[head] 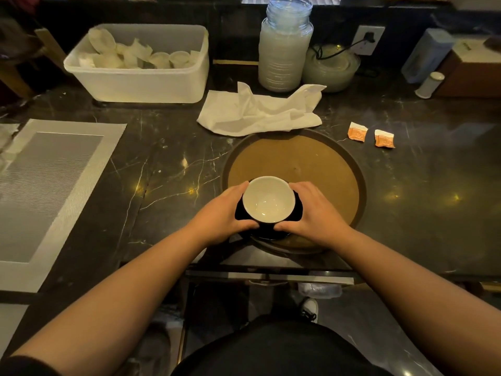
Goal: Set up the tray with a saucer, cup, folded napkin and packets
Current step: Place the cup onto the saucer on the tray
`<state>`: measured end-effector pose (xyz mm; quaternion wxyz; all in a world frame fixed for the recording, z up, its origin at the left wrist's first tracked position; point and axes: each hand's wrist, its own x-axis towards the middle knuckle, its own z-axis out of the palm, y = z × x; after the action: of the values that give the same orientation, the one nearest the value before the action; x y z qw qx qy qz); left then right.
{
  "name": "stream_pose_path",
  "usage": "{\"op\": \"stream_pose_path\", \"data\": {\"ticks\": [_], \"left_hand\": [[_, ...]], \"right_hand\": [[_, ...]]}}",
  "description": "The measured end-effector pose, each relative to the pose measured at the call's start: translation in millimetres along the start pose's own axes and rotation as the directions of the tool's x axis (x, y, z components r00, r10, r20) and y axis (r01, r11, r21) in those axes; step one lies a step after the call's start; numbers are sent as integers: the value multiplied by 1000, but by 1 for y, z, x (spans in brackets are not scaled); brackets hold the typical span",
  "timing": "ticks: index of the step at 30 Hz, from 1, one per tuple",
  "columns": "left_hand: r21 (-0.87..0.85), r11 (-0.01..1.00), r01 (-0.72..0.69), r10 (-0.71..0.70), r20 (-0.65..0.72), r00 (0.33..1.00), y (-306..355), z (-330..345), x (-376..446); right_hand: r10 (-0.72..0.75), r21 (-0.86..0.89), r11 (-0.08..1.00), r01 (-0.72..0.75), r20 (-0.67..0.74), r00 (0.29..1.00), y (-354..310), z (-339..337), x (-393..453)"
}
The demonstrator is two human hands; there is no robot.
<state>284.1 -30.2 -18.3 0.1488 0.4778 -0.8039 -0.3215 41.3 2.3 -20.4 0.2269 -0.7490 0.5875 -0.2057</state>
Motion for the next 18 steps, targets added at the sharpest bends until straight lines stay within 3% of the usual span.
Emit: {"op": "stream_pose_path", "data": {"ticks": [18], "left_hand": [[37, 999, -36, 36, -11, 999, -3, 4, 6]], "right_hand": [[25, 4, 1000, -25, -2, 1000, -2, -3, -3]]}}
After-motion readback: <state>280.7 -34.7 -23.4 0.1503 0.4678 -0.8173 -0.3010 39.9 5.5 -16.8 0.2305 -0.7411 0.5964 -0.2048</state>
